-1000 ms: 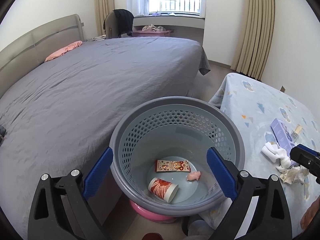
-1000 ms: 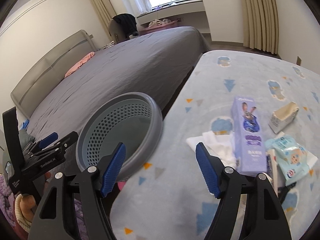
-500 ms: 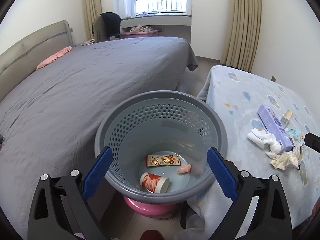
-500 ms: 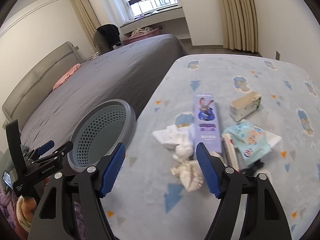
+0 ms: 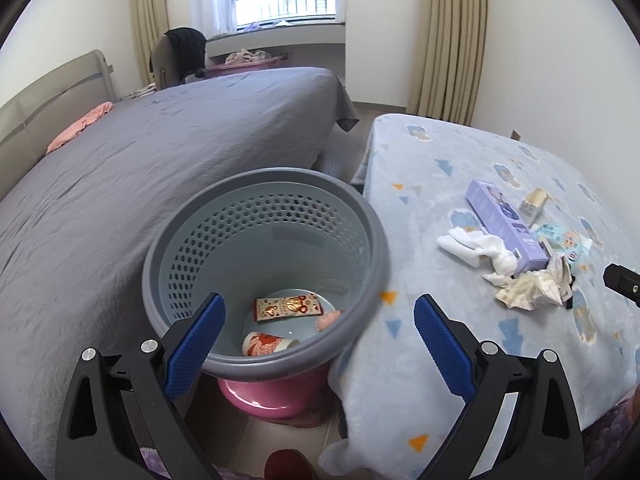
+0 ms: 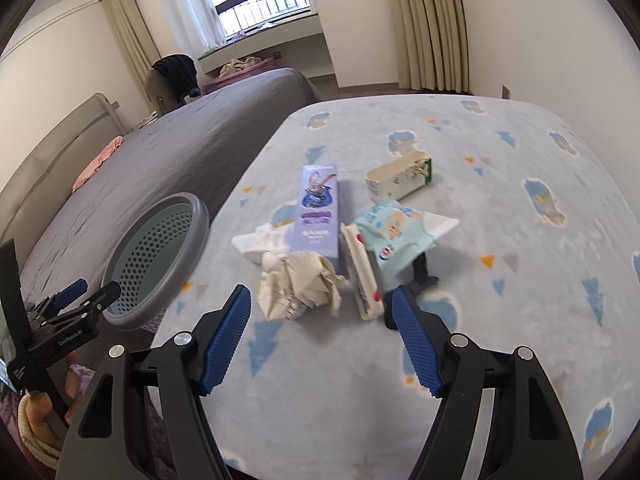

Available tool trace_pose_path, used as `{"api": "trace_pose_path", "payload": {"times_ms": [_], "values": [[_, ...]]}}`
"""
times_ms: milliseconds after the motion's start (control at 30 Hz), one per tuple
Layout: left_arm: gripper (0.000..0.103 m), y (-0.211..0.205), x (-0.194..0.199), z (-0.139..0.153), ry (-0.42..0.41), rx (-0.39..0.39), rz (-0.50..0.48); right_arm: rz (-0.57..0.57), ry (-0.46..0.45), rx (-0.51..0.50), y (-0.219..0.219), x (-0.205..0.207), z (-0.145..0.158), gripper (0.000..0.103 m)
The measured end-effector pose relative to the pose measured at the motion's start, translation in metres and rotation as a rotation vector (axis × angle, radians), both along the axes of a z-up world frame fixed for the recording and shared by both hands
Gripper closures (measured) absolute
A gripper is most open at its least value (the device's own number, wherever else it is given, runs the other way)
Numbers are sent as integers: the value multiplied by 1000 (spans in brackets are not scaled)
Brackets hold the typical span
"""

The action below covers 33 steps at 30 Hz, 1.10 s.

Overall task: Collect trash
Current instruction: 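Move both grippers back toward the trash on the bed, then grasp the light-blue wet-wipe pack with the right gripper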

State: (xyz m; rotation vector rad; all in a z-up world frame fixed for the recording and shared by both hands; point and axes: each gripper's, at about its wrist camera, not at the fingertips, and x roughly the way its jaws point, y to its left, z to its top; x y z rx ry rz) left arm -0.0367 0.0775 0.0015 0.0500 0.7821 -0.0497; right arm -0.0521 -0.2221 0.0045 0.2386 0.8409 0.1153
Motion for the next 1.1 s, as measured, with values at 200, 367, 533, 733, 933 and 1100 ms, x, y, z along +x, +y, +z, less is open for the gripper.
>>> {"api": "trace_pose_path", "payload": {"times_ms": [200,367,533,733,933,1100], "values": [[9,-26,-2,0,3,4,-49,-19,25,-23,-15,-3,-2,33],[9,-44,2,2,8,-6,-79,-22,33,-56,-28,-2,1,33],[9,-63,10,5,11,-23,-100,-28,41,-58,-40,2,0,33],[9,-79,24,12,10,-16,-116,-6,53,-91,-45,17,3,32],[7,-91,44,23,-14,-5,-122,29,56,-123,-50,47,5,29],[6,-95,57,23,-16,-7,-104,72,62,-153,-47,71,1,28]]}}
